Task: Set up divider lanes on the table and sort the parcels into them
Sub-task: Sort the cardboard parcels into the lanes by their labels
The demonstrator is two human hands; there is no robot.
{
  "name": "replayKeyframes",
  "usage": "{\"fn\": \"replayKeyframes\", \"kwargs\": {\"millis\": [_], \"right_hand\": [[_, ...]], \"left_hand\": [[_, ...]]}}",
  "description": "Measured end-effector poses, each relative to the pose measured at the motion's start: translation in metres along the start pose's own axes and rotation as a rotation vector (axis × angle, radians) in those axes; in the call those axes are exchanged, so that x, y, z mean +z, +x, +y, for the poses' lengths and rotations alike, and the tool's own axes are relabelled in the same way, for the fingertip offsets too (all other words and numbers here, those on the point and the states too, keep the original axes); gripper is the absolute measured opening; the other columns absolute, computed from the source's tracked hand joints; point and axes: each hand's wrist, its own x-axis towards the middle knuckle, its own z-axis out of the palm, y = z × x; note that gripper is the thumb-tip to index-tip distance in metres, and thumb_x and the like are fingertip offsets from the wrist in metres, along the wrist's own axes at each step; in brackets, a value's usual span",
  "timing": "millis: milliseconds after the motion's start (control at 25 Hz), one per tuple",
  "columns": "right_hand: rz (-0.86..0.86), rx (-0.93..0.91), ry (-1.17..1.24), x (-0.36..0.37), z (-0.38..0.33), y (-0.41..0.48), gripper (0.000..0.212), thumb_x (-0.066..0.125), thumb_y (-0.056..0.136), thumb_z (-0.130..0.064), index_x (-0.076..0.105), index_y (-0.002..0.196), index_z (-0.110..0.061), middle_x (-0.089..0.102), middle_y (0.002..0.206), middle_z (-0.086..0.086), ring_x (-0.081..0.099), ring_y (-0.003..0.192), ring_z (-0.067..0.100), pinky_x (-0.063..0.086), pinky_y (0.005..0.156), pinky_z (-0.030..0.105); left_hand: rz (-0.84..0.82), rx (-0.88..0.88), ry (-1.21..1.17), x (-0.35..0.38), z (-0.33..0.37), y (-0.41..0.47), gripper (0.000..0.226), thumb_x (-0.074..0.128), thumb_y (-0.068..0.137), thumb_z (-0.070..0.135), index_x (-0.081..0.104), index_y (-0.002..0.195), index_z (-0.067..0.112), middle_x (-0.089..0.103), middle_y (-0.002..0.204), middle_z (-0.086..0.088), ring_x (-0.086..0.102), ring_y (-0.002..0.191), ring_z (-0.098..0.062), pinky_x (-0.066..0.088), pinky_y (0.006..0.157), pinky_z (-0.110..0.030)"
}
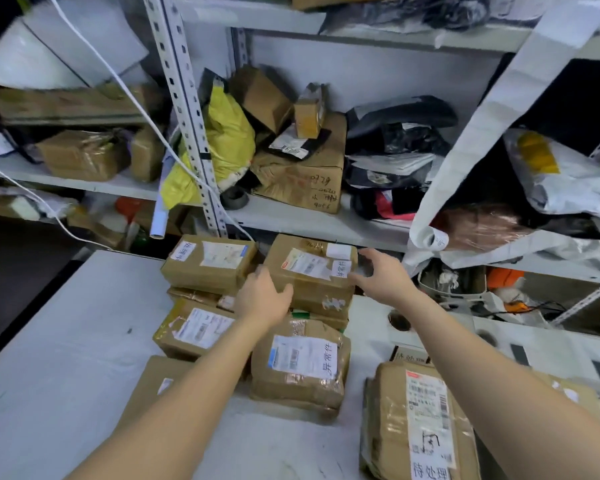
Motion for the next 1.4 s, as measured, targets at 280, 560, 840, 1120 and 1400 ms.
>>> {"fn": "replayKeyframes", "kwargs": {"millis": [280,560,840,1120,1400], "right_hand": [[-0.113,0.107,0.108,0.029,0.004,0.07,0.089,0.079,0.082,-0.05,0.037,0.155,-0.022,0.058,0.139,0.003,0.056,0.126,0.025,0.049,0.095,0.036],[-0.143,0.041,0.105,0.036,0.013,0.074,0.081,0.084,0.068,-0.063,0.062,0.137,-0.026,0.063,0.129,-0.001,0.06,0.119,0.019,0.053,0.098,0.041],[-0.259,0.087,0.205,0.03,0.019,0.053,0.067,0.085,0.065,-0.063,0.059,0.119,-0.035,0.064,0.114,-0.01,0.063,0.097,0.004,0.05,0.068,0.021],[-0.073,0.099,0.328,0.028,0.019,0.014,0.051,0.091,0.065,-0.047,0.064,0.105,-0.03,0.069,0.107,-0.011,0.066,0.1,0.011,0.056,0.077,0.03],[0.148,0.159,0.533,0.005,0.014,-0.054,0.058,0.093,0.068,-0.039,0.07,0.12,-0.031,0.073,0.098,-0.019,0.069,0.084,-0.006,0.054,0.059,0.014]], "left_hand": [[-0.011,-0.132,-0.29,0.049,-0.017,0.02,0.089,0.057,0.094,0.056,0.015,0.161,0.015,0.053,0.145,-0.009,0.054,0.13,-0.03,0.049,0.105,-0.045],[-0.079,-0.273,-0.664,0.081,-0.013,0.011,0.106,0.062,0.08,0.073,0.004,0.161,0.037,0.041,0.157,0.002,0.05,0.136,-0.019,0.043,0.112,-0.044],[-0.057,-0.279,-0.798,0.08,0.002,0.0,0.108,0.078,0.075,0.056,0.011,0.159,0.045,0.027,0.163,0.007,0.033,0.148,-0.018,0.036,0.117,-0.05],[-0.213,-0.287,-0.958,0.079,-0.017,0.0,0.099,0.083,0.079,0.03,0.02,0.142,0.072,0.055,0.111,0.039,0.058,0.102,0.01,0.051,0.068,-0.012],[-0.246,-0.125,-1.024,0.064,0.002,-0.02,0.085,0.085,0.079,0.023,0.038,0.146,0.046,0.061,0.13,0.018,0.061,0.117,-0.001,0.058,0.077,-0.02]]}}
